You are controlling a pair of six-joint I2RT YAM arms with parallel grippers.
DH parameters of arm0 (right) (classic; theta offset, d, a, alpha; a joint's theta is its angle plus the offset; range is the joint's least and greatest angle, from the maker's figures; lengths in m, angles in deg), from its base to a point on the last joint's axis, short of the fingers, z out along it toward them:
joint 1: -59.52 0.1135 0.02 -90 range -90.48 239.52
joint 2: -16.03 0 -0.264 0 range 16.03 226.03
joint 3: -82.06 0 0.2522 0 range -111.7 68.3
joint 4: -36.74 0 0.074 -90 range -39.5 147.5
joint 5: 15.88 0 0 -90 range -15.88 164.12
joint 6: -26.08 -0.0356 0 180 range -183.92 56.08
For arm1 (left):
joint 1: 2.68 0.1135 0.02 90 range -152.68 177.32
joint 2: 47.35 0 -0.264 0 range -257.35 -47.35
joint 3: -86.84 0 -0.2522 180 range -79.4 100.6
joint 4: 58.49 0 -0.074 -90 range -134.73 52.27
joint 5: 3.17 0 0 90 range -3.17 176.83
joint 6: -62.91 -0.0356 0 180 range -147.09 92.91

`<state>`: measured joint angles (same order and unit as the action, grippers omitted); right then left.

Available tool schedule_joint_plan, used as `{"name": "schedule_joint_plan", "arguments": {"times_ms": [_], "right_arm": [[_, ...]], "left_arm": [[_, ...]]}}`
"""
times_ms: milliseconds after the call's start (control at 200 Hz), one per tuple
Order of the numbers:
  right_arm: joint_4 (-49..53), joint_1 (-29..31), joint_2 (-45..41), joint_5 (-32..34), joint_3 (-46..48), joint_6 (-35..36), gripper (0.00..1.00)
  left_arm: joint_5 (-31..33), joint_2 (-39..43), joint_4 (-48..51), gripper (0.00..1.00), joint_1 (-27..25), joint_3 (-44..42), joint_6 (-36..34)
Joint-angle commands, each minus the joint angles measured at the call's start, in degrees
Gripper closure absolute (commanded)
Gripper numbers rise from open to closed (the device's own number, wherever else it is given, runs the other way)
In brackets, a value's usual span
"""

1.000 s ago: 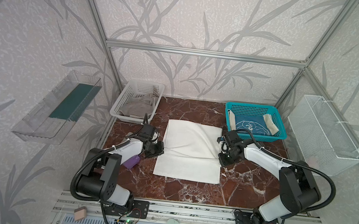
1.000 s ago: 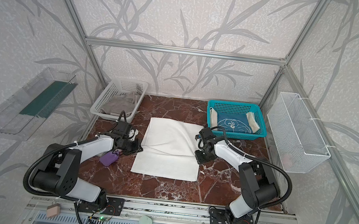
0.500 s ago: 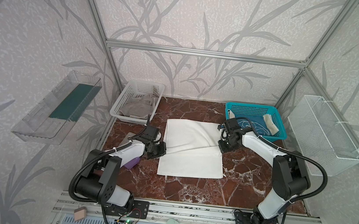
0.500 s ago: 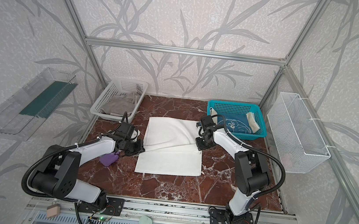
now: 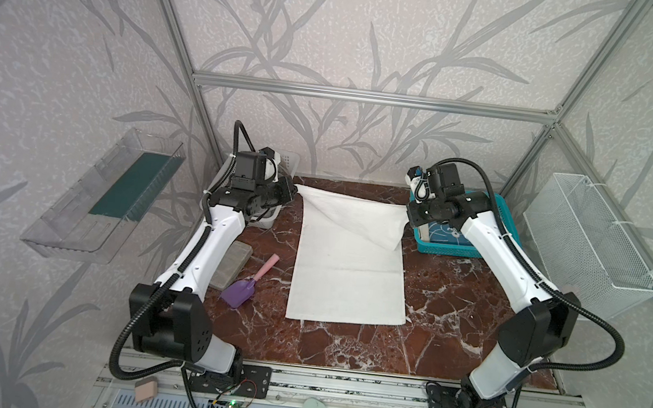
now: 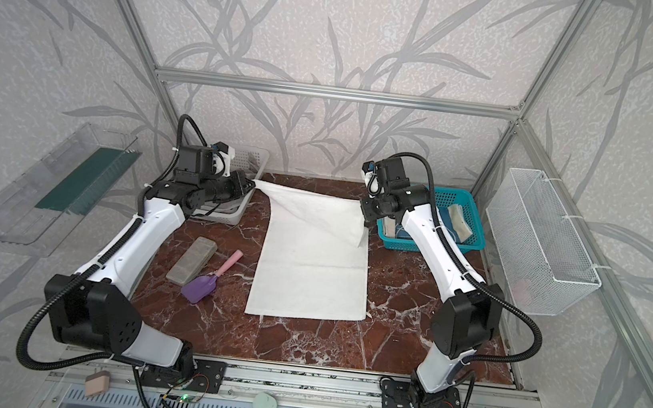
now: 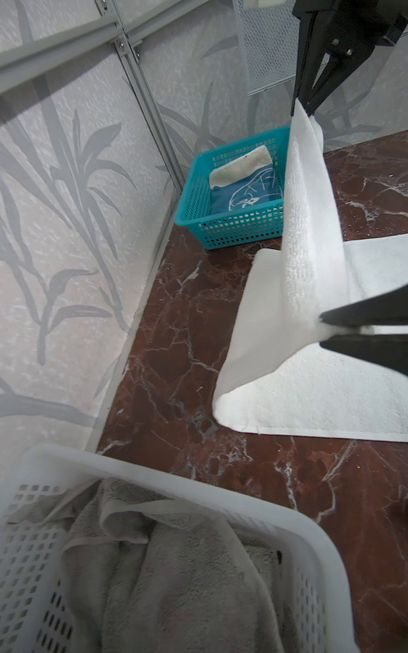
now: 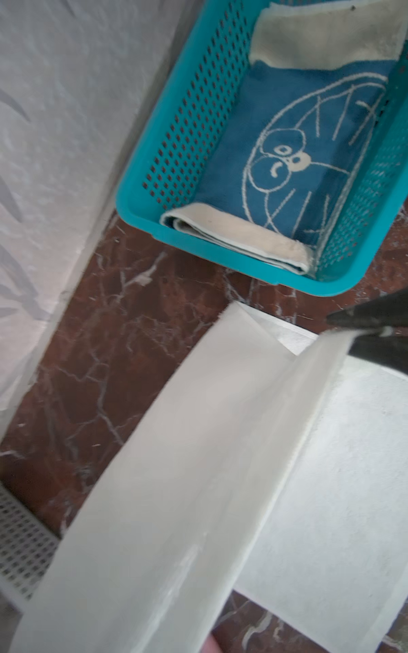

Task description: Fold and stack the towels

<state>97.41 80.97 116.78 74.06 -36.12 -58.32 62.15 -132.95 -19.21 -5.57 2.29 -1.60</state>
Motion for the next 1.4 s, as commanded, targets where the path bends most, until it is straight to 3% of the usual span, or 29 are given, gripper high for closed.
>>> {"name": "schedule_joint_plan", "arguments": {"times_ms": [0, 185, 460, 600, 710, 800, 885, 1075, 1395], "right_arm": [[5.9, -1.8, 4.3, 3.0, -6.7, 1.7, 1.0], [8.7, -1.9, 5.9, 2.7, -12.6, 3.7, 1.0], [8.1, -1.9, -2.1, 3.1, -3.7, 8.8, 1.0], [4.8, -1.8, -9.9, 0.4, 10.2, 8.4, 1.0], [-1.8, -1.6, -14.7, -3.6, 25.9, 3.6, 1.0], [-6.6, -0.7, -15.4, -6.7, 37.1, 1.7, 1.0], [-6.7, -0.6, -13.6, -5.9, 40.7, 1.2, 1.0], [-3.2, 0.1, -12.1, -4.8, 38.1, 0.8, 1.0], [2.5, 5.0, -15.1, -0.7, 34.1, -0.6, 1.0]], "left_arm": [[0.4, -2.3, 3.0, 1.0, 2.3, 3.1, -1.3], [-0.6, -1.4, 2.8, 1.0, 2.8, 1.6, -1.2], [-2.9, 7.4, 2.2, 1.0, 2.7, -13.6, -1.1], [-2.8, 14.6, 1.5, 1.0, 2.6, -26.1, 0.6], [-3.1, 19.4, -2.4, 1.0, 2.0, -37.5, 4.5], [-5.0, 20.2, -7.7, 1.0, 1.4, -46.2, 8.2], [-7.3, 18.8, -11.8, 1.0, 1.2, -51.3, 11.1], [-5.7, 17.4, -5.6, 1.0, 1.2, -49.0, 7.6], [-3.6, 21.9, 1.5, 1.0, 1.1, -44.3, 5.9]]}}
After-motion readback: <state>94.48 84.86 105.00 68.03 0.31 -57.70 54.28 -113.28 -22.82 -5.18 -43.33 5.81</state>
